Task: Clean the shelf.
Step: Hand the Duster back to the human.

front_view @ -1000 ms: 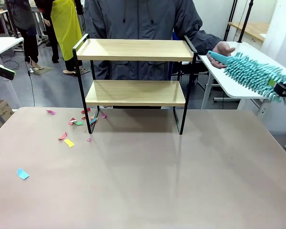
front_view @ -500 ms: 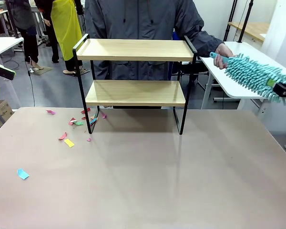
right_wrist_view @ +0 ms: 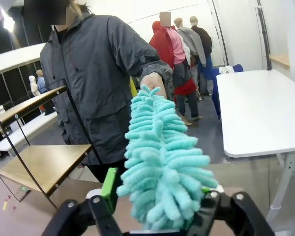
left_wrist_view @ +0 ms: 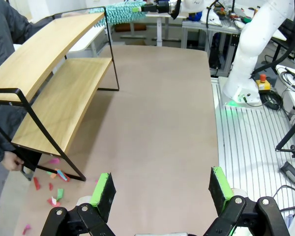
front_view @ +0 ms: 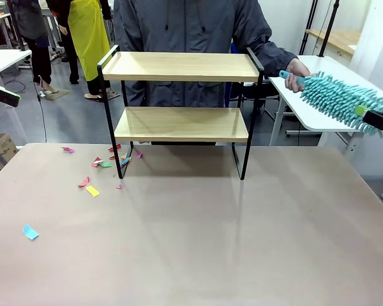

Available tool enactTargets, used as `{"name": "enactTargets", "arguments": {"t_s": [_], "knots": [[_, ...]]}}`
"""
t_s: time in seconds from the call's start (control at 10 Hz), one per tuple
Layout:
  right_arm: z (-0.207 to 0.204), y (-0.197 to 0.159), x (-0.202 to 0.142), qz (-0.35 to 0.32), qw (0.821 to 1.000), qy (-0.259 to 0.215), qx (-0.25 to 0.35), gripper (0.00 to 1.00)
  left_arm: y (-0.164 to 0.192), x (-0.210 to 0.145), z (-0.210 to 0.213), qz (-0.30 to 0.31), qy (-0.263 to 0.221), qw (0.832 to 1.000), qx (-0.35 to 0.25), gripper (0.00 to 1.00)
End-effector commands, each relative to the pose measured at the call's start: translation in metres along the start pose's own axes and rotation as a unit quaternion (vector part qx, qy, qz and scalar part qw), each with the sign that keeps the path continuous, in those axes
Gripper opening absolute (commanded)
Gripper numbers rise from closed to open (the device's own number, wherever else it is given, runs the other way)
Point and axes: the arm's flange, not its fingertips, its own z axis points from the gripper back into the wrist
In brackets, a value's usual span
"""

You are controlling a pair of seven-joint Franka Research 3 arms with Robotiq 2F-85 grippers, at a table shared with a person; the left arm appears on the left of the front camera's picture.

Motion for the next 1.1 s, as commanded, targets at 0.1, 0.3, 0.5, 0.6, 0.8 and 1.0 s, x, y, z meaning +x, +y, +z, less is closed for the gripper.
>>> {"name": "enactTargets", "arguments": {"t_s": [0.1,0.3,0.5,0.6,0.8,1.0], "knots": [[0.014,0.007,0.049,-0.045,0.998,-0.030,0.029,1.00,0.001,0.001,-0.002,-0.010,-0.011,1.000,-0.001,1.00],[0.033,0.005,0.104,-0.092,0.991,-0.086,0.043,1.00,0.001,0.001,-0.002,-0.010,-0.011,1.000,-0.001,1.00],[0.064,-0.011,0.153,-0.174,0.972,-0.138,0.071,1.00,0.001,0.001,-0.002,-0.010,-0.011,1.000,-0.001,1.00],[0.078,-0.022,0.163,-0.196,0.965,-0.153,0.081,1.00,0.001,0.001,-0.002,-0.010,-0.011,1.000,-0.001,1.00],[0.092,-0.038,0.169,-0.216,0.958,-0.171,0.076,1.00,0.001,0.001,-0.002,-0.010,-0.011,1.000,-0.001,1.00],[0.094,-0.029,0.174,-0.201,0.961,-0.178,0.069,1.00,0.001,0.001,-0.002,-0.010,-0.011,1.000,-0.001,1.00]]}}
